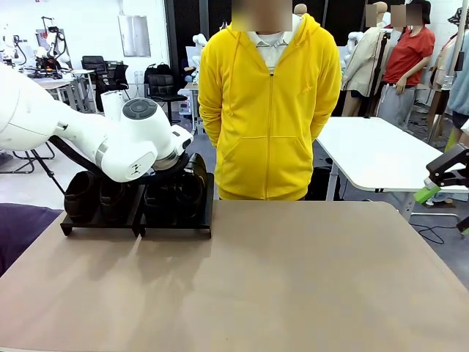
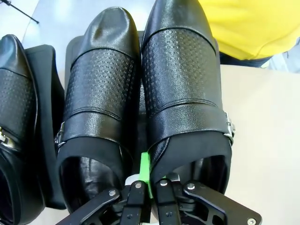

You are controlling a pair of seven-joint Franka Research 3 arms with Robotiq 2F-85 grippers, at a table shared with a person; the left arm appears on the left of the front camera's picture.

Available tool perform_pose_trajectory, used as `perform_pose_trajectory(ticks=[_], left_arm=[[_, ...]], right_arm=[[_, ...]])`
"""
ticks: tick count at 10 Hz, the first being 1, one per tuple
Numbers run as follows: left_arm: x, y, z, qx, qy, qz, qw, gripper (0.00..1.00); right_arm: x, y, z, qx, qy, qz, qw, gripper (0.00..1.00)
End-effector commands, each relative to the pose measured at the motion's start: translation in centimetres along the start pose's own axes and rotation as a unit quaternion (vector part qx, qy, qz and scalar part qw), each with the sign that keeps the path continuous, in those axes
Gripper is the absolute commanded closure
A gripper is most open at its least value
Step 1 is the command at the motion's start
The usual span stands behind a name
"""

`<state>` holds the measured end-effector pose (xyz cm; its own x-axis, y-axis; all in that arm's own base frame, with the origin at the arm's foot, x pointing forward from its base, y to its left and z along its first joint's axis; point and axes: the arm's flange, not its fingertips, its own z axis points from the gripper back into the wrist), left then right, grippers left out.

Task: Organize the shoes by placing them on the stand.
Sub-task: Place the Shoe from the middle of the table onto the Shoes Stand.

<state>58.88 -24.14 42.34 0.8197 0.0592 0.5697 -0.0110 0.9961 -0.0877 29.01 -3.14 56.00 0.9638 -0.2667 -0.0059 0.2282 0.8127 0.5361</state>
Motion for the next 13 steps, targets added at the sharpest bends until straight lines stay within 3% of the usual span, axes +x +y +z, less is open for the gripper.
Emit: perform_pose_trajectory(ticks=[1, 2, 3, 7, 10, 12, 13], left_arm=[[0.4, -0.7, -0.1, 0.005, -0.032, 0.012, 0.999, 0.61], [0.4, -0.7, -0.2, 0.005, -0.032, 0.015, 0.999, 0.04], [0.4, -0.8, -0.1, 0.006, -0.036, 0.016, 0.999, 0.00], [-0.2, -1.7, 2.5, -0.003, -0.049, 0.007, 0.999, 0.00], [-1.0, -3.4, 7.4, -0.025, -0.046, -0.015, 0.998, 0.00], [-2.3, -3.5, 13.2, -0.054, -0.011, 0.005, 0.998, 0.00], [-3.4, -3.2, 15.7, -0.107, 0.062, 0.013, 0.992, 0.00]], right_arm=[[0.2, 0.1, 0.3, 0.007, 0.002, 0.003, 1.000, 0.00], [0.2, 0.1, 0.3, 0.007, 0.002, 0.003, 1.000, 0.00], [0.2, 0.1, 0.3, 0.007, 0.002, 0.003, 1.000, 0.00], [0.2, 0.1, 0.3, 0.007, 0.002, 0.003, 1.000, 0.00], [0.2, 0.1, 0.3, 0.007, 0.002, 0.003, 1.000, 0.00], [0.2, 0.1, 0.3, 0.007, 0.002, 0.003, 1.000, 0.00], [0.2, 0.1, 0.3, 0.007, 0.002, 0.003, 1.000, 0.00]])
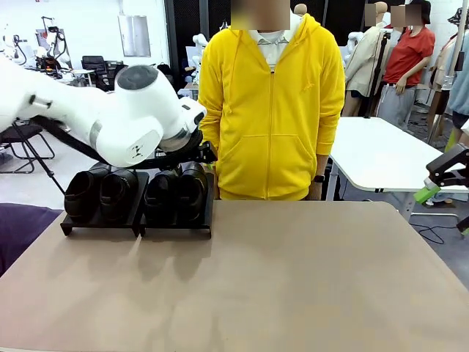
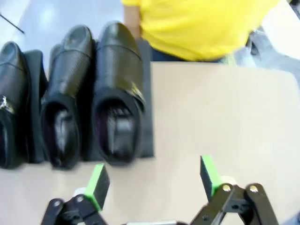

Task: Organize the shoes by placing them on the stand.
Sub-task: Place the Shoe from the middle of the table onto the Shoes Stand.

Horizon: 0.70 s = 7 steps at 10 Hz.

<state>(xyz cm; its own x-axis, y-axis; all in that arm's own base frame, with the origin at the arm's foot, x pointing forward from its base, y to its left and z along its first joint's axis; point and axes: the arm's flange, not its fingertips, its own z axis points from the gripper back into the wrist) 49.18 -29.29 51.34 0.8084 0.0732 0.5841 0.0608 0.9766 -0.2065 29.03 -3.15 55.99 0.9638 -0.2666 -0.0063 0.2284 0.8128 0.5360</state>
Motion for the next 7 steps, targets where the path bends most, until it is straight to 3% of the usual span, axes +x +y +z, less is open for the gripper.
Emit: perform_pose_trajectory(ticks=[1, 2, 5, 6, 7], left_arm=[[-1.5, 2.4, 5.4, -0.079, 0.174, 0.018, 0.981, 0.00], [-3.0, 3.6, 7.6, -0.074, 0.211, 0.020, 0.975, 0.00], [-6.8, 11.0, 14.5, -0.146, 0.317, 0.028, 0.937, 0.00], [-7.8, 13.6, 16.1, -0.182, 0.360, -0.002, 0.915, 0.00], [-9.0, 17.4, 18.2, -0.206, 0.365, -0.065, 0.906, 0.00]], right_arm=[[0.1, 0.1, 0.3, 0.007, 0.002, 0.003, 1.000, 0.00], [0.1, 0.1, 0.3, 0.007, 0.002, 0.003, 1.000, 0.00], [0.1, 0.1, 0.3, 0.007, 0.002, 0.003, 1.000, 0.00], [0.1, 0.1, 0.3, 0.007, 0.002, 0.003, 1.000, 0.00], [0.1, 0.1, 0.3, 0.007, 0.002, 0.003, 1.000, 0.00]])
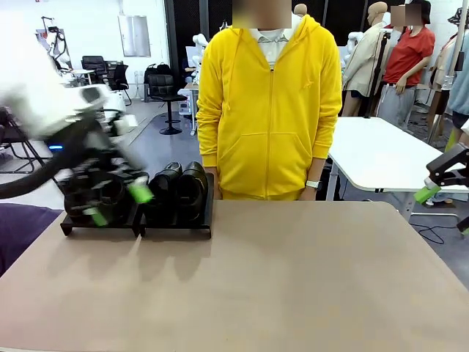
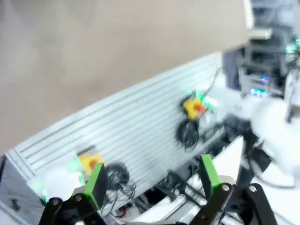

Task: Organize the shoes by placing them on the stand.
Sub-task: Place the Shoe from the middle of the table onto the Shoes Stand.

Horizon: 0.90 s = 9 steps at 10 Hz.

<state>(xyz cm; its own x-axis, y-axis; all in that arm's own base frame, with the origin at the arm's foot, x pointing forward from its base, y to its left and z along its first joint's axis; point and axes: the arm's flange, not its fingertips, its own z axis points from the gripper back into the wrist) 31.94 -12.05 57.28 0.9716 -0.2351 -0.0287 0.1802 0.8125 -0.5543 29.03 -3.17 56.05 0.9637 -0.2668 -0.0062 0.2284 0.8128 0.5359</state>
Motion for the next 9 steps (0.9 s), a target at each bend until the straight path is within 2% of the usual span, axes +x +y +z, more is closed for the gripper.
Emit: perform_pose_trajectory(ticks=[1, 2, 3, 4, 9], left_arm=[[-3.3, 5.8, 3.0, -0.016, 0.012, -0.044, 0.999, 0.00], [-6.5, 8.7, 4.5, -0.069, -0.019, -0.068, 0.995, 0.00], [-8.5, 11.1, 5.1, -0.095, -0.076, -0.030, 0.992, 0.00], [-5.0, 6.2, 3.9, -0.035, 0.008, -0.045, 0.998, 0.00], [-5.0, 6.2, 3.9, -0.035, 0.008, -0.045, 0.998, 0.00]], right_arm=[[0.1, 0.1, 0.2, 0.007, 0.002, 0.003, 1.000, 0.00], [0.1, 0.1, 0.2, 0.007, 0.002, 0.003, 1.000, 0.00], [0.1, 0.1, 0.2, 0.007, 0.002, 0.003, 1.000, 0.00], [0.1, 0.1, 0.2, 0.007, 0.002, 0.003, 1.000, 0.00], [0.1, 0.1, 0.2, 0.007, 0.002, 0.003, 1.000, 0.00]])
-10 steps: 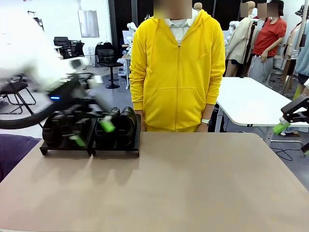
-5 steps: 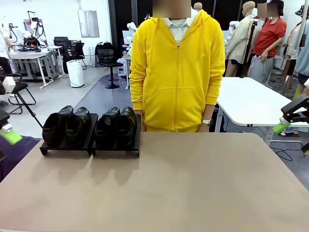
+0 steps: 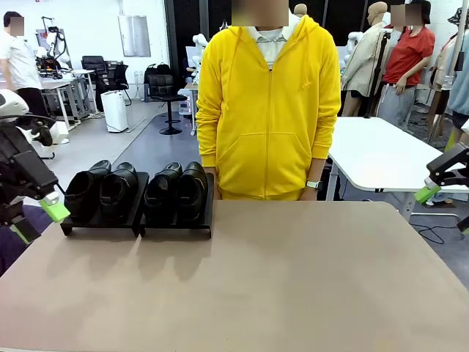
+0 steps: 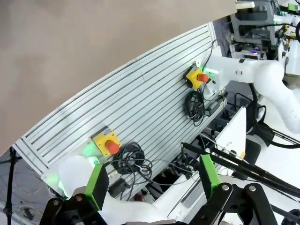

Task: Organize the shoes by placing them on the stand.
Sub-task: Place the Shoe from the middle of the table onto the Shoes Stand.

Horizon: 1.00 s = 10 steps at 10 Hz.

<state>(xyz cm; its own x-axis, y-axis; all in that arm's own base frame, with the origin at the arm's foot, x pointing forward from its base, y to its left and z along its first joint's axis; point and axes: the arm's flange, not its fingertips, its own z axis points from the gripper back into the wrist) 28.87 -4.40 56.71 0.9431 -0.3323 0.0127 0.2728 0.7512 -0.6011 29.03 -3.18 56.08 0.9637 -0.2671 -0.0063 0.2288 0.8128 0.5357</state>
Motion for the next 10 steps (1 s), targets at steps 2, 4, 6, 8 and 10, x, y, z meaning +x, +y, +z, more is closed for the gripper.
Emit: perform_pose_trajectory(ticks=[2, 4, 6, 8, 10], left_arm=[[-0.28, 0.13, 0.80, -0.007, -0.005, 0.008, 1.000, 0.00], [-0.28, 0.13, 0.80, -0.007, -0.005, 0.008, 1.000, 0.00], [-0.28, 0.13, 0.80, -0.007, -0.005, 0.008, 1.000, 0.00], [-0.28, 0.13, 0.80, -0.007, -0.005, 0.008, 1.000, 0.00], [-0.28, 0.13, 0.80, -0.007, -0.005, 0.008, 1.000, 0.00]], right_arm=[[0.13, 0.08, 0.22, 0.007, 0.002, 0.004, 1.000, 0.00], [0.13, 0.08, 0.22, 0.007, 0.002, 0.004, 1.000, 0.00], [0.13, 0.08, 0.22, 0.007, 0.002, 0.004, 1.000, 0.00], [0.13, 0.08, 0.22, 0.007, 0.002, 0.004, 1.000, 0.00], [0.13, 0.08, 0.22, 0.007, 0.002, 0.004, 1.000, 0.00]])
